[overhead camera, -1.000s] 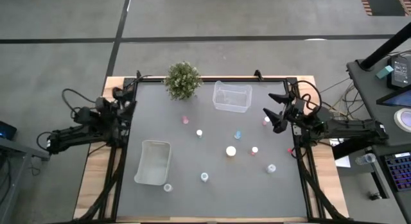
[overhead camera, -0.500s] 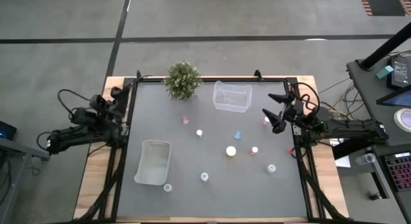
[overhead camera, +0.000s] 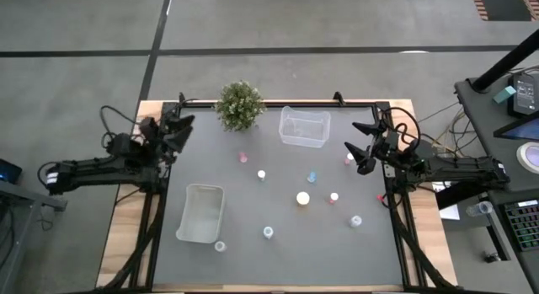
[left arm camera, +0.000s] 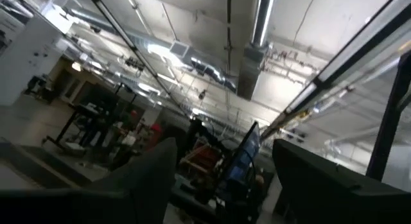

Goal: Pick and place medicine bottles into bin by pill shape (circle, oval)
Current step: Put the green tablet bottle into the gray bin

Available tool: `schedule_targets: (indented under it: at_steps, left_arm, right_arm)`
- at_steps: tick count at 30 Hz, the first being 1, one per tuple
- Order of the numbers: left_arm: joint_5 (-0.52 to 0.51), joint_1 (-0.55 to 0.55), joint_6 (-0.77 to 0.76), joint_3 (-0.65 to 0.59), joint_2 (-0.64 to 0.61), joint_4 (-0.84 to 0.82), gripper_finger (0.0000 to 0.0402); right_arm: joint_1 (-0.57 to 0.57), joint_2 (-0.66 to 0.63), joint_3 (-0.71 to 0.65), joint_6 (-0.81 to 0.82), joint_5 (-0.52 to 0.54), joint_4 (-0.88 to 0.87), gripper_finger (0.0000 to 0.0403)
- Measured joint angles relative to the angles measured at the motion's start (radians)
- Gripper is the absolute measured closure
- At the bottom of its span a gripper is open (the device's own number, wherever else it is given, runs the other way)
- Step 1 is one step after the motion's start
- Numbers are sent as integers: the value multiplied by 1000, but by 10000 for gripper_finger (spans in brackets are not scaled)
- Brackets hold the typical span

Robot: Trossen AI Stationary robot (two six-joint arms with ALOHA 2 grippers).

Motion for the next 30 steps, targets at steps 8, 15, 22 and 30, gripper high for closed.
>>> schedule_targets:
  at_steps: [8, 15, 22, 30]
  left_arm:
    - [86, 0, -30, 194, 257, -164, 157]
    - [117, -2, -74, 487, 510, -807, 157]
    - [121, -93, 190, 722, 794, -1135, 157]
    - [50, -161, 297, 818, 1075, -1098, 157]
  right_arm:
    - [0, 0, 0, 45, 0, 0, 44]
    - [0, -2, 0, -17, 0, 29, 44]
    - [0, 1, 55, -69, 0, -16, 44]
    - [0, 4, 120, -82, 0, -135, 44]
